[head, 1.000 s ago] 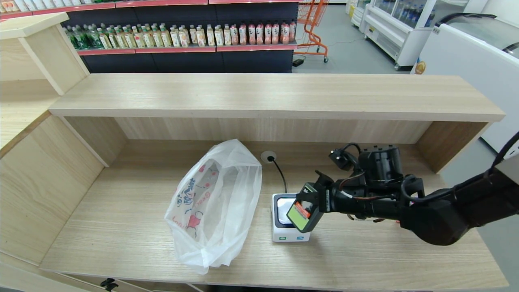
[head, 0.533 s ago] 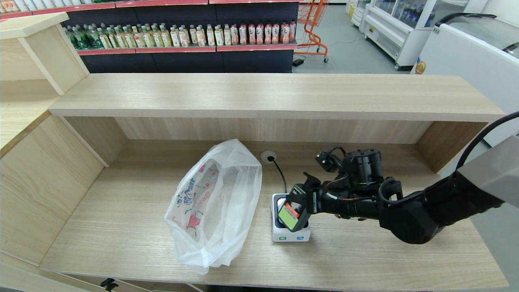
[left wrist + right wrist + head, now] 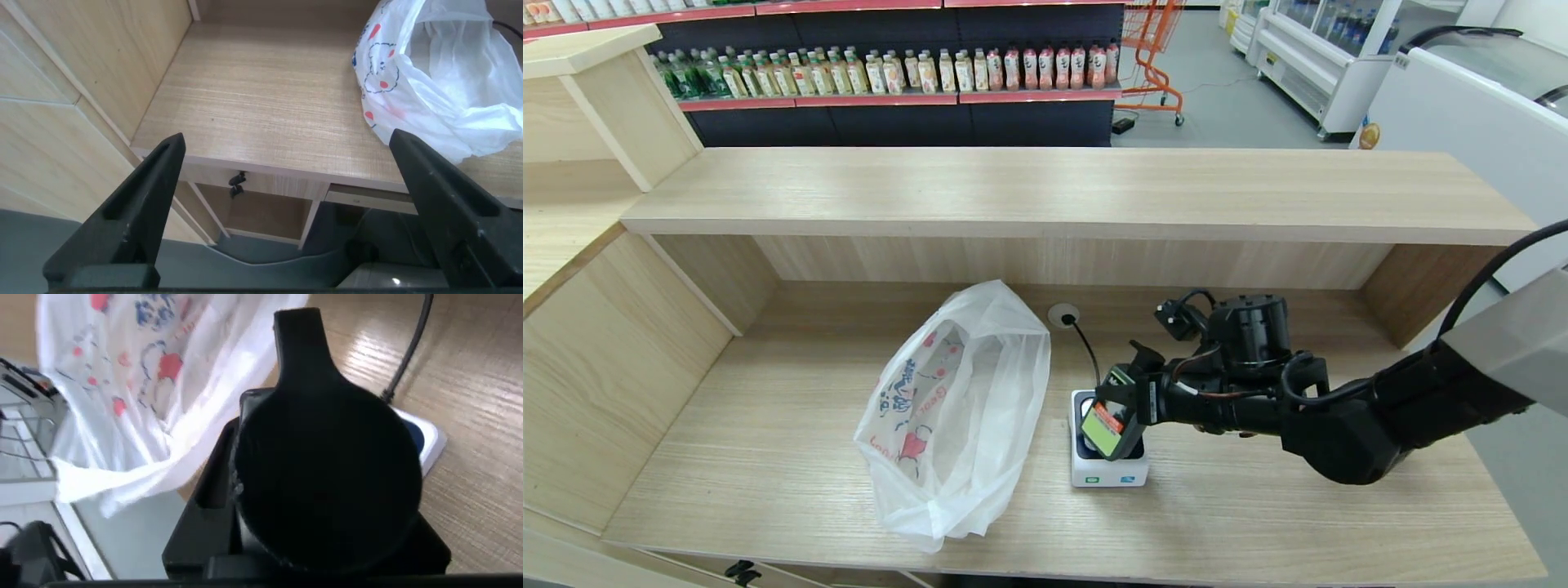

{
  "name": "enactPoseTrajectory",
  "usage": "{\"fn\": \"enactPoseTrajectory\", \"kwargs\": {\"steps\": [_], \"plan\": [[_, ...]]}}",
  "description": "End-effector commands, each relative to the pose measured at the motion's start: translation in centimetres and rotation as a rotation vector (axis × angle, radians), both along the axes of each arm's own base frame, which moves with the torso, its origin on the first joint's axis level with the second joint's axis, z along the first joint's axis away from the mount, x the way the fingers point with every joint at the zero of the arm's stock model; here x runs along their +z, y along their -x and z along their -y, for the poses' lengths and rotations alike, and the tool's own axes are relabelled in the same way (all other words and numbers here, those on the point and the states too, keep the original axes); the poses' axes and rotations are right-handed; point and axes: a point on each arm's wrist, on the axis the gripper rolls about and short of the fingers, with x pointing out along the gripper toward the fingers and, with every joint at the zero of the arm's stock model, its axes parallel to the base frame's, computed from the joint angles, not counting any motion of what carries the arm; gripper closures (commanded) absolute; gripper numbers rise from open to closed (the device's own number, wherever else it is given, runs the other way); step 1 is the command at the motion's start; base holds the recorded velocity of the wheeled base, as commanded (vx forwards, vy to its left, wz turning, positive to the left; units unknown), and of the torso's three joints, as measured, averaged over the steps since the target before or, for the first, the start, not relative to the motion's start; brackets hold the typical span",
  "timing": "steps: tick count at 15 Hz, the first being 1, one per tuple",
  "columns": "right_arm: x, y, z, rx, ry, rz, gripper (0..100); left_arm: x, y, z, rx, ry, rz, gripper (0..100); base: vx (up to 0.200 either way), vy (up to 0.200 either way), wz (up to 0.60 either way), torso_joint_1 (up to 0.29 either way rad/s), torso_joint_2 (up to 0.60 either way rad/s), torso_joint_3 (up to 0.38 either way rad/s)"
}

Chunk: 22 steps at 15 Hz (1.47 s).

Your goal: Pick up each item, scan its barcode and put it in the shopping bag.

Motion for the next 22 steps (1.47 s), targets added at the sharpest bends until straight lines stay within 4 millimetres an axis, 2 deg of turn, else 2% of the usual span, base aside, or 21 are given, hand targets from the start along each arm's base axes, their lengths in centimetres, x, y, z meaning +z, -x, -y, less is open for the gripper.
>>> {"fn": "enactPoseTrajectory", "kwargs": {"steps": [1,3,4,5,7,9,13,18,22], "plan": [[5.7,1.9,0.1,0.007,-0.132,0.084,100,0.0,0.0,0.0,0.001,0.0,0.0,0,0.0,0.0,0.0,0.0,0.0,0.0],[10.5,4.2,1.7,0.004,-0.193,0.207,100,0.0,0.0,0.0,0.001,0.0,0.0,0,0.0,0.0,0.0,0.0,0.0,0.0],[11.7,5.1,2.5,0.004,-0.186,0.262,100,0.0,0.0,0.0,0.001,0.0,0.0,0,0.0,0.0,0.0,0.0,0.0,0.0],[11.9,6.3,4.2,-0.006,-0.131,0.326,100,0.0,0.0,0.0,0.001,0.0,0.0,0,0.0,0.0,0.0,0.0,0.0,0.0],[10.2,7.9,6.3,-0.016,-0.025,0.36,100,0.0,0.0,0.0,0.001,0.0,0.0,0,0.0,0.0,0.0,0.0,0.0,0.0],[9.1,9.1,7.3,-0.026,0.0,0.332,100,0.0,0.0,0.0,0.002,0.0,0.0,0,0.0,0.0,0.0,0.0,0.0,0.0],[8.9,9.4,7.8,-0.04,0.006,0.325,100,0.0,0.0,0.0,0.001,-0.001,0.0,0,0.0,0.0,0.0,0.0,0.0,0.0],[8.0,9.5,7.9,-0.044,0.013,0.282,100,0.0,0.0,0.0,0.001,-0.001,0.0,0,-0.2,0.0,0.0,0.003,0.0,0.0],[8.1,9.8,8.0,-0.078,-0.073,0.194,100,0.0,0.0,0.0,0.002,-0.003,0.0,0,0.0,0.05,0.0,0.001,0.0,0.003]]}}
